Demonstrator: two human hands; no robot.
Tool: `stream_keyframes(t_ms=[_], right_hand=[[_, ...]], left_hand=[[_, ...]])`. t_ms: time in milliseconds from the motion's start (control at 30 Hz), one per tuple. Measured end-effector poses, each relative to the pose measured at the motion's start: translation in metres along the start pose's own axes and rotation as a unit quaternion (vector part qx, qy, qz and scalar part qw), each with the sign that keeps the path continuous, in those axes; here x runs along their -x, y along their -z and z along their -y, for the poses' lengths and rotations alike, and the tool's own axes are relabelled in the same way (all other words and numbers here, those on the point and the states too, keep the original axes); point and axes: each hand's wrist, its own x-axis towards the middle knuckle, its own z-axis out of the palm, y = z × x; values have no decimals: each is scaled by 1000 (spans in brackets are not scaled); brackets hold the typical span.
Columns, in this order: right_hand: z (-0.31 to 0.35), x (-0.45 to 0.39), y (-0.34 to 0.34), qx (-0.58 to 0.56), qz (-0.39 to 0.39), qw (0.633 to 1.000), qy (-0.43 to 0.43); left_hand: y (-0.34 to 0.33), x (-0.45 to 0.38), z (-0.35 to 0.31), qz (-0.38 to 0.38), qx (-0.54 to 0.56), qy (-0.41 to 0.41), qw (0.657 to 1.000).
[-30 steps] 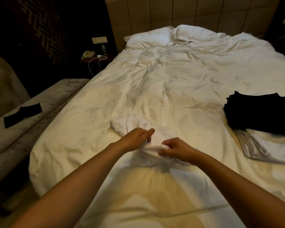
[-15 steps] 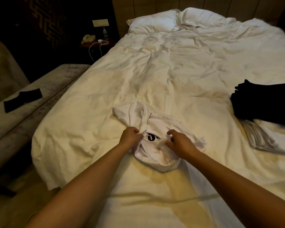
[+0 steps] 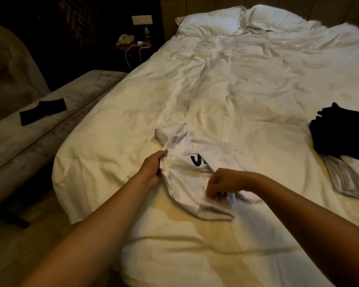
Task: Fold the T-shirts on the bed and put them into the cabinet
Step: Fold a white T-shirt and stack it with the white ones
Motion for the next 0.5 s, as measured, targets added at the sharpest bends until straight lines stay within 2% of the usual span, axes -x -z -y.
stream_keyframes(t_ms=[100, 200, 300, 400, 500], right_hand=[[17, -12, 11, -63, -126, 990, 29], [35, -37, 19, -57, -233, 970, 50], [53, -64, 22, -16, -272, 959, 75], [69, -95, 24, 76, -299, 946, 101], [78, -126, 30, 184, -274, 938, 108]], left_hand=[[21, -8, 1, -102, -85, -27, 991], [36, -12, 7, -112, -169, -24, 979], [43, -17, 16, -102, -277, -57, 954], [47, -18, 23, -98, -382, -78, 916], [56, -18, 23, -73, -477, -66, 873]])
